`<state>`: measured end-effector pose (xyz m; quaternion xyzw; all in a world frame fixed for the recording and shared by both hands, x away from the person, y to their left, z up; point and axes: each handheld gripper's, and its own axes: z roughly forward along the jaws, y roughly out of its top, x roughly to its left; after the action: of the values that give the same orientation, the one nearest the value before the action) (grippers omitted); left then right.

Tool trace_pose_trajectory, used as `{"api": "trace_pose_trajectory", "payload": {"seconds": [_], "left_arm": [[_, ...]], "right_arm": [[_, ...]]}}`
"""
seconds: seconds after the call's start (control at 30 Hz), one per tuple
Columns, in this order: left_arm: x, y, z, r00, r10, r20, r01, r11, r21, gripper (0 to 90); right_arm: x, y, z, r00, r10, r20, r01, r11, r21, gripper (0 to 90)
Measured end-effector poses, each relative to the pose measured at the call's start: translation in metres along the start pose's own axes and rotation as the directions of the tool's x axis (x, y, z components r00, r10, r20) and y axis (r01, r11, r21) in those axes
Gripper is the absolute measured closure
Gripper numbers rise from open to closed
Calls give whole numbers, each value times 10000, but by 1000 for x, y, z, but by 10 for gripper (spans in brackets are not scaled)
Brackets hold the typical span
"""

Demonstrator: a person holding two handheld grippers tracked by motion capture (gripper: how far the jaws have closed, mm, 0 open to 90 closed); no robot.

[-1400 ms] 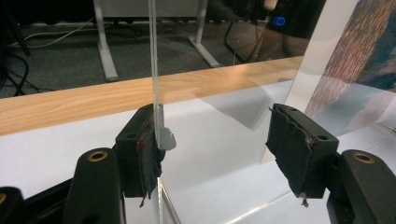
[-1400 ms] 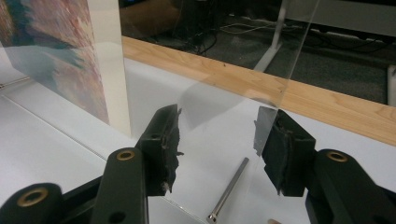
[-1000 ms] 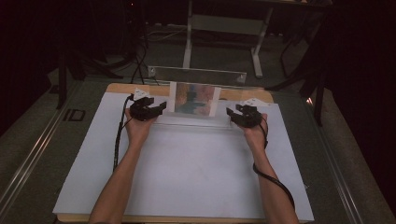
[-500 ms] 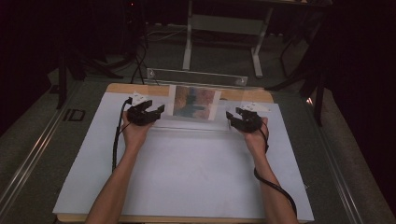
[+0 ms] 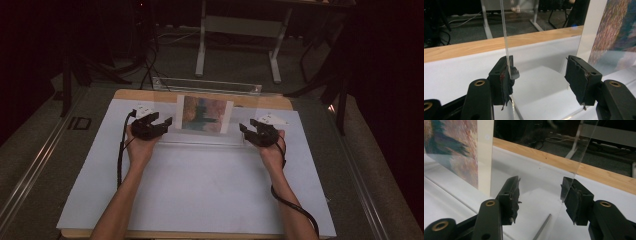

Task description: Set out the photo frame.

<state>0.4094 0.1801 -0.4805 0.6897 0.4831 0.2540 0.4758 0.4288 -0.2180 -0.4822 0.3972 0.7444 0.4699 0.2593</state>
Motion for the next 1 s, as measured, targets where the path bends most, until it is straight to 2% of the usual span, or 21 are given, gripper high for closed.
{"api": "trace_pose_trajectory", "payload": {"seconds": [0.1,0.3,0.53,1.0], "left_arm": [[0,-2,-4,10000,21,35,-21,10000,19,400],[1,-4,-9,9997,-229,91,230,9997,-36,399],[-2,-3,-15,9999,-119,31,119,9999,-82,400],[-8,-3,-28,9998,-221,-33,220,9996,-167,400]], "right_arm": [[2,0,-2,10000,-60,-57,60,10000,-3,484],[7,2,-8,9999,22,-116,-25,9997,-226,486],[10,1,-12,9998,133,-179,-138,9995,-282,488],[16,0,-21,9994,222,-260,-231,9992,-323,487]]}}
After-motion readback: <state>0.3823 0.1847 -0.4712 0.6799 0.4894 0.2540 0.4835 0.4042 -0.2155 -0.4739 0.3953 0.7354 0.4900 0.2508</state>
